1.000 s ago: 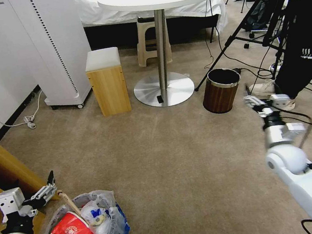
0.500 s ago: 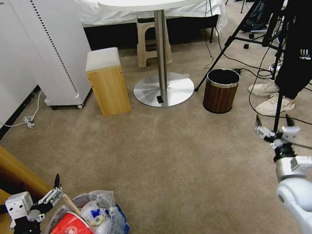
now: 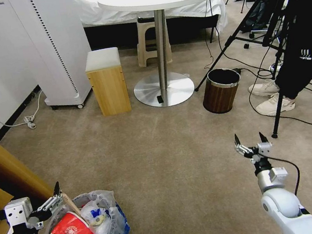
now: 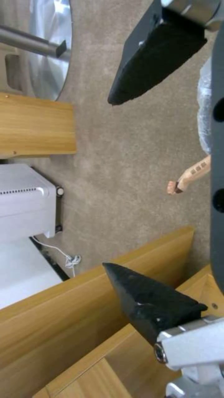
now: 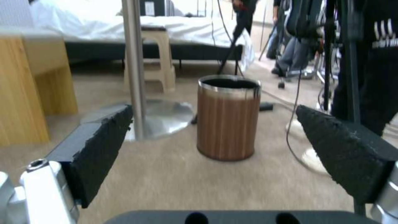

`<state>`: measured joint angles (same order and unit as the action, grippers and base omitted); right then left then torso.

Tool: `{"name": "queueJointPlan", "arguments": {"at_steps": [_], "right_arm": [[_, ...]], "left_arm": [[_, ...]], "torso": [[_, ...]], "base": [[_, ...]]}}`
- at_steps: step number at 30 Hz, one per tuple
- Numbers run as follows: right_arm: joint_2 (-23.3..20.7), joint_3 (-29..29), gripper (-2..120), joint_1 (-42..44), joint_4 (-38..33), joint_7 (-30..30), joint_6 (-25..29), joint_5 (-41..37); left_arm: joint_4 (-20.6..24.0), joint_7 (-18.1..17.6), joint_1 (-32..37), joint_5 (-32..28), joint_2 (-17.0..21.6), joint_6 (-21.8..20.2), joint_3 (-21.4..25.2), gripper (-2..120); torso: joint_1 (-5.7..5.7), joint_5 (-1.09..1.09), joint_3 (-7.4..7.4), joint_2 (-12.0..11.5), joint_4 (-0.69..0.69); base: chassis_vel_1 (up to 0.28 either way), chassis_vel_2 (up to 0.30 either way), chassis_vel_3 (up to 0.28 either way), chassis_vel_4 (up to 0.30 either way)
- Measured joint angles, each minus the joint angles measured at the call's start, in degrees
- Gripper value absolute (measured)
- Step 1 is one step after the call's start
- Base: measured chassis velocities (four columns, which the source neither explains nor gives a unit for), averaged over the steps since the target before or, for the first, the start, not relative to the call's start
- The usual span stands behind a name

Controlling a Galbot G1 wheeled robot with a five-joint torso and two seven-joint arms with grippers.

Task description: Pick up the trash bin and place the garbage on the floor into it.

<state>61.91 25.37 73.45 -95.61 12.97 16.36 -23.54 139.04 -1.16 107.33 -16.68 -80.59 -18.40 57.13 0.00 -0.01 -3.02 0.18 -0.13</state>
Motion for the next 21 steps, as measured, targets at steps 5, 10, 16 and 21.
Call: {"name": "queueJointPlan", "arguments": {"at_steps": [5, 10, 16, 21], "right_arm": [[-2.07, 0.7, 100, 0.13, -5.95, 1.23, -3.0, -1.65], [-3.24, 1.47, 100, 0.55, -10.13, 1.57, -5.16, -2.36], [-2.21, 1.8, 100, 1.49, -11.01, 1.66, -5.55, -1.22], [-1.43, 1.93, 100, 2.11, -10.81, 1.86, -5.32, -0.22]], "left_arm": [[-0.6, 0.74, 0.16, 0.26, 0.37, 0.02, -0.02, 100], [-0.87, 1.46, 0.48, 0.96, 0.83, 0.23, -0.29, 100], [-0.87, 1.55, 0.37, 0.12, 1.72, 0.34, -0.02, 100], [-1.87, 1.32, -0.26, -0.58, 2.62, 0.74, 0.0, 100]], "torso": [[0.0, -0.01, 0.0, -0.01, 0.0], [0.0, 0.01, 0.0, 0.0, 0.0], [0.0, 0.02, 0.0, 0.0, 0.0], [0.0, 0.0, 0.0, 0.0, -0.01]], "base": [[0.0, 0.0, 0.0, 0.0], [0.0, 0.0, 0.0, 0.0], [0.0, 0.0, 0.0, 0.0], [0.0, 0.0, 0.0, 0.0]]}}
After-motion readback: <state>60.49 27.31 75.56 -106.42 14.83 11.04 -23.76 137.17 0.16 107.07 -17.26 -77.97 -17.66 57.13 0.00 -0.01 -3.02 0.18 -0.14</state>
